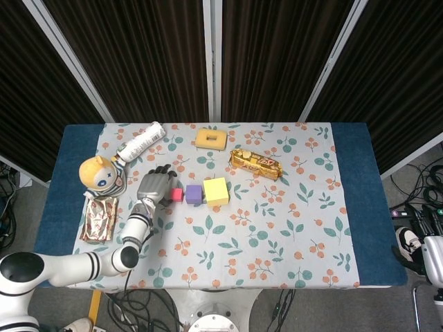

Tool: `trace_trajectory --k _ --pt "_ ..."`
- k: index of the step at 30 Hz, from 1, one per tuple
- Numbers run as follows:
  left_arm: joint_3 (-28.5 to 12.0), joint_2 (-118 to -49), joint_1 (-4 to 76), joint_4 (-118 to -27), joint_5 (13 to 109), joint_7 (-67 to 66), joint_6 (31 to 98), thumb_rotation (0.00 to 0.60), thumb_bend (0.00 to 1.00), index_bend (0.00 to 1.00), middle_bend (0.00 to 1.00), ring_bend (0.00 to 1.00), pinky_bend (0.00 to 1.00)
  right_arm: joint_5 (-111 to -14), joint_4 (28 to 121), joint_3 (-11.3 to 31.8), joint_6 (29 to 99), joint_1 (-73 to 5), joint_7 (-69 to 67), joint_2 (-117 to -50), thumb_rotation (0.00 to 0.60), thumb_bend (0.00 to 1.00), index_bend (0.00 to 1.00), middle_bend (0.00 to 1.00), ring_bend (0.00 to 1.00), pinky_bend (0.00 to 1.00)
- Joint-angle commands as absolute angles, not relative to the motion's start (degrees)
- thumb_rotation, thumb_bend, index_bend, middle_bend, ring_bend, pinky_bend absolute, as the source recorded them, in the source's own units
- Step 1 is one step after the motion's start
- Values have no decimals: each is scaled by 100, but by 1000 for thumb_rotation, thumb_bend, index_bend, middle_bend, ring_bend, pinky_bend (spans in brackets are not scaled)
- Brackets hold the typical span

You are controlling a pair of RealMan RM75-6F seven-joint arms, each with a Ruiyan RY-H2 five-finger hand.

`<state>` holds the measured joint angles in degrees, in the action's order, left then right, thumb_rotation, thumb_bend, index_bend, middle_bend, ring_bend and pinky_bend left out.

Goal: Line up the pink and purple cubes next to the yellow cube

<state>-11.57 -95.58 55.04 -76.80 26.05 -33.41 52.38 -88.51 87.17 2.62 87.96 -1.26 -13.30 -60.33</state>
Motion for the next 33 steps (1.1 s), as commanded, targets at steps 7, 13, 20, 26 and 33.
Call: trace_trajectory --k 7,13,20,26,33 --pt "-945 -9685 5424 -7376 2883 -3648 5474 600 302 255 130 82 141 -8863 8754 261 8827 -116 -1291 -6019 600 172 37 159 27 131" --pt "-963 -9963 5498 -6955 2966 -3797 5421 600 286 254 130 82 141 -8830 8793 265 8834 -96 -1260 -5991 600 171 37 159 27 131" --pt "-1101 -10088 5497 -6788 2991 -3755 5319 600 283 254 129 82 141 -8815 8795 261 8817 -90 -1251 -5989 600 172 37 159 27 132" --pt "-1200 -10180 5484 -6679 3125 -3643 5256 600 283 254 130 82 141 -8801 8775 263 8808 -87 -1265 -5993 600 172 37 159 27 134" --pt "-1306 -10230 5520 -6726 3040 -3738 5249 600 283 254 129 82 141 -8789 8747 267 8804 -82 -1299 -5996 600 172 37 159 27 133"
